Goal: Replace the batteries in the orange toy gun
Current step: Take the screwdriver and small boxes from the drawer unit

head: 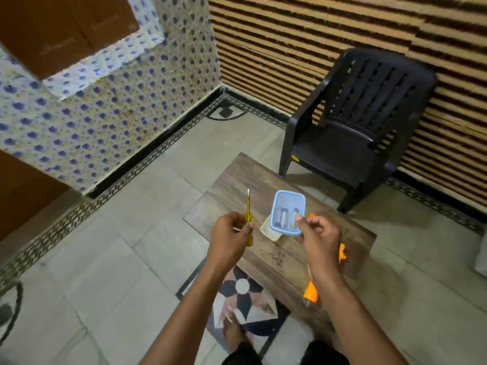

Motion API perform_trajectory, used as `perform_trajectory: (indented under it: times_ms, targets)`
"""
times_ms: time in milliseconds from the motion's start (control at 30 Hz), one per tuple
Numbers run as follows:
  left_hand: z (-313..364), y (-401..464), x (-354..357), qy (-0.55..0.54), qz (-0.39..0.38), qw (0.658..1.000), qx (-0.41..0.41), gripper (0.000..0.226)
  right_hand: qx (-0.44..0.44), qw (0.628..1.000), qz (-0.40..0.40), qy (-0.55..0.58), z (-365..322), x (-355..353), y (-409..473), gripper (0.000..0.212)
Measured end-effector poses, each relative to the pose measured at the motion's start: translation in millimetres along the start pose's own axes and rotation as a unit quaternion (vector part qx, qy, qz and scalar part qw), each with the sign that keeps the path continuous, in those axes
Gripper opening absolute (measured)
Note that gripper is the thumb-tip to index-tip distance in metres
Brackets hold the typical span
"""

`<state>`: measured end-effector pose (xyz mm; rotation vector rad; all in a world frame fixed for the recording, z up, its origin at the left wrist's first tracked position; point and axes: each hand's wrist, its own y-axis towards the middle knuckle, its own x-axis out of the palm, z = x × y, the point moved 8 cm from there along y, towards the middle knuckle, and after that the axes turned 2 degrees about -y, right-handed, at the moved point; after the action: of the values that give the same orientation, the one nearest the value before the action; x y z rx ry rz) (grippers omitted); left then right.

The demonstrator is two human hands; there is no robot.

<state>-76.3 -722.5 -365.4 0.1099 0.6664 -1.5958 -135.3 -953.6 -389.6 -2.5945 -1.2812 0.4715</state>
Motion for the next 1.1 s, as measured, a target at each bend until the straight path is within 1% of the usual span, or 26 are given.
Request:
perform_trajectory:
  times_ms: [100,267,367,533,700,867,1100]
  targets:
    - [-9,25,-20,0.046,-0.02,0.999,0.012,0.011,0.024,1.0,0.018,0.004,3,24,-10,0.024]
    - [-17,72,-35,0.08,-0.044,0.996,0.011,0.015,0.054,0.997,0.047,0.014,12,59,-7,0.021]
    - [-17,105,-35,0.097,-0.06,0.993,0.022,0.014,0.076,0.995,0.07,-0.01,23,83,10,0.02]
    - [-29,166,-26,0.129,-0.071,0.989,0.015,0.014,0.107,0.989,0.089,-0.038,52,126,55,0.019]
    - [-69,233,-10,0.178,-0.08,0.981,-0.014,0.014,0.133,0.982,0.099,-0.087,86,165,103,0.025]
    - [-129,307,21,0.247,-0.116,0.961,-0.04,0.02,0.182,0.968,0.135,-0.111,144,202,146,0.028]
    - [-207,399,63,0.315,-0.155,0.936,-0.033,0.02,0.269,0.933,0.202,-0.13,221,256,181,0.022]
